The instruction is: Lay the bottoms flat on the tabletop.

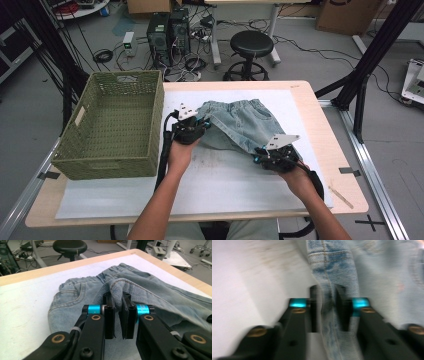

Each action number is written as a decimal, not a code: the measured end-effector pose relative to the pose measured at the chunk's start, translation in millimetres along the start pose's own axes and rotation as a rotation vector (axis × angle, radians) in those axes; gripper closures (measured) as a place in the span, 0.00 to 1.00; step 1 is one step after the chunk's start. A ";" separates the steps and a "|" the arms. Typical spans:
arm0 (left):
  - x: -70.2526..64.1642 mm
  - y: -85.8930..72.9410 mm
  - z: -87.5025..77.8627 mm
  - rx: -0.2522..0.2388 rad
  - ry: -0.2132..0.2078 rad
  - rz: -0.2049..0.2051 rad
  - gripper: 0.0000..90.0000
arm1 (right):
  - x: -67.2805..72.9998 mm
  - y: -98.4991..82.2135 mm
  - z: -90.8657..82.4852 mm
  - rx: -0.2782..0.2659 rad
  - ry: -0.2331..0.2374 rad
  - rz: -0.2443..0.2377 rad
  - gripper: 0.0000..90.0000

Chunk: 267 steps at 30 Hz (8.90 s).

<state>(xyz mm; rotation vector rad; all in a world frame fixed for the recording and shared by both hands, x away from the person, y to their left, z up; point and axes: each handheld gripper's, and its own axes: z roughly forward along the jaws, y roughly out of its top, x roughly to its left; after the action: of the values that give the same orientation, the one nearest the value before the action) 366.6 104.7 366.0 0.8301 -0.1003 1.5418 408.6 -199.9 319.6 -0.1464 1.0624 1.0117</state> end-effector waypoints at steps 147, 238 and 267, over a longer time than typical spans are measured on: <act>-12.2 -52.7 -81.3 0.037 -0.019 0.105 0.91 | 39.3 -12.3 -16.3 -0.032 0.249 0.008 0.88; 10.3 -96.7 -70.0 0.096 -0.055 -0.038 0.54 | 54.1 -12.9 15.8 0.119 0.235 0.049 0.97; 2.3 -115.6 -72.6 0.243 0.047 0.021 0.99 | -46.7 -105.9 -50.4 0.137 -0.254 0.359 0.97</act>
<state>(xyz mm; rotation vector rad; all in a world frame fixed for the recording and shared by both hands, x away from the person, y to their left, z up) 438.8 165.3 267.2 0.9849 0.1148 1.6125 449.8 -316.2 292.9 0.2886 0.9373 1.2375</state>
